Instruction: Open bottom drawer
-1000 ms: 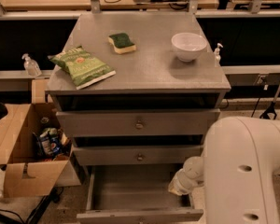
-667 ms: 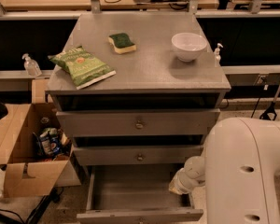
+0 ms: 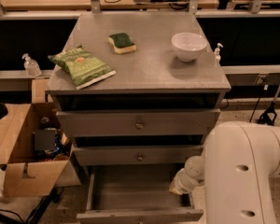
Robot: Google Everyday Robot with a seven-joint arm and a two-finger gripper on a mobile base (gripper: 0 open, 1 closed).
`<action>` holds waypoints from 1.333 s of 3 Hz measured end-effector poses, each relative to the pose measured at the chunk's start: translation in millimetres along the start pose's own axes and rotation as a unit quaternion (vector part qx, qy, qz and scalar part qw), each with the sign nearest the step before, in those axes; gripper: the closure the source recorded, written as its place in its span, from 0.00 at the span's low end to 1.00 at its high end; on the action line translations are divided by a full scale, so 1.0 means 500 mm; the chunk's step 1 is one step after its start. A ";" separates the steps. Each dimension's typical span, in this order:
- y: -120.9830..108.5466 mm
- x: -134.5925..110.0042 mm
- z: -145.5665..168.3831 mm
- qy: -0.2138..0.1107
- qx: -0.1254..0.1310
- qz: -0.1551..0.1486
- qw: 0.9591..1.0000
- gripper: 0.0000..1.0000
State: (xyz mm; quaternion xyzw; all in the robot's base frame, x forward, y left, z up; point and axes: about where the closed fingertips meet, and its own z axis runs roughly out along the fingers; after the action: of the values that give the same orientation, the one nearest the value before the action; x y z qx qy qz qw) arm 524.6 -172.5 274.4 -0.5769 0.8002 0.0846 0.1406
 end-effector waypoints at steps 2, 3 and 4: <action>-0.027 0.101 0.160 -0.029 -0.054 -0.022 0.998 1.00; -0.019 0.122 0.202 -0.042 -0.081 -0.033 0.995 1.00; 0.003 0.130 0.227 -0.049 -0.102 -0.034 0.993 1.00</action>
Offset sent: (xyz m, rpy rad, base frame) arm 0.0212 -0.0416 -0.1226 0.1175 0.0726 0.1092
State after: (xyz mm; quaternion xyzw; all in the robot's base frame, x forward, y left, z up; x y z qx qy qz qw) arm 518.7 -196.7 146.1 -0.6105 0.7593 0.1887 0.1231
